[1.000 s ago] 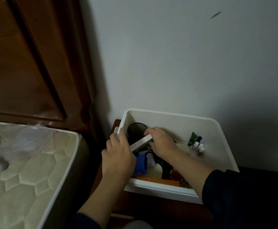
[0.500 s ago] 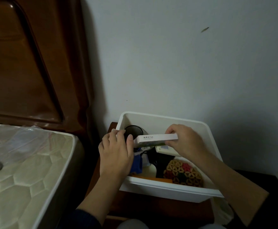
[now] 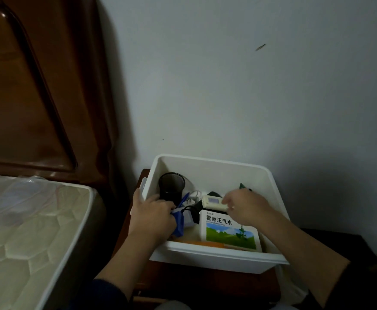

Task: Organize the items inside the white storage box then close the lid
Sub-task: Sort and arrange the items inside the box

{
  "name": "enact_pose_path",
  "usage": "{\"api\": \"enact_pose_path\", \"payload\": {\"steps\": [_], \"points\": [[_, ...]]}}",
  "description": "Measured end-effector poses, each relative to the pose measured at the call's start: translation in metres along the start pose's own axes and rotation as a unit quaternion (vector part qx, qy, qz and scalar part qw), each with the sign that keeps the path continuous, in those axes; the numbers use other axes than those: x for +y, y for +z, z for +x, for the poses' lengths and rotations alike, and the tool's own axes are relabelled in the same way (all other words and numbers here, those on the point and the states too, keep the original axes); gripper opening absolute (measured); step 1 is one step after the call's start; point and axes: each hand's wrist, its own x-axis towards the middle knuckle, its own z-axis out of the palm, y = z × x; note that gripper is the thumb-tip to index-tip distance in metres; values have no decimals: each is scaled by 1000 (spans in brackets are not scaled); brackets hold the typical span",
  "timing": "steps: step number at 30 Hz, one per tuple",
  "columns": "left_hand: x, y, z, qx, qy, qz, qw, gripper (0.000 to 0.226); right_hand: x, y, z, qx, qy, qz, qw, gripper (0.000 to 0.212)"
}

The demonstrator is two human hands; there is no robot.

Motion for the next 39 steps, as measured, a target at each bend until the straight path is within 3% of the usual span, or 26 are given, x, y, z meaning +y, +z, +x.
{"api": "enact_pose_path", "payload": {"steps": [3, 7, 13, 20, 26, 31, 36, 39], "points": [[2, -1, 2, 6, 17, 27, 999, 38, -28, 6, 24, 11, -57, 110, 992, 30], [3, 0, 3, 14, 29, 32, 999, 51, -63, 27, 59, -24, -97, 105, 989, 28], [3, 2, 4, 11, 18, 23, 1000, 46, -80, 59, 111, -80, -57, -8, 995, 39], [3, 2, 4, 23, 14, 7, 1000, 41, -78, 79, 143, -121, -10, -52, 991, 61], [4, 3, 4, 18, 9, 1, 1000, 39, -87, 81, 150, -134, 43, -58, 988, 66], [4, 2, 3, 17, 6, -3, 1000, 37, -91, 75, 149, -69, 128, 33, 989, 55], [5, -1, 3, 13, 9, 3, 1000, 38, -89, 78, 150, -11, 195, 174, 965, 42], [4, 1, 3, 8, 6, -7, 1000, 36, -87, 76, 147, 9, 184, 285, 941, 16]]}}
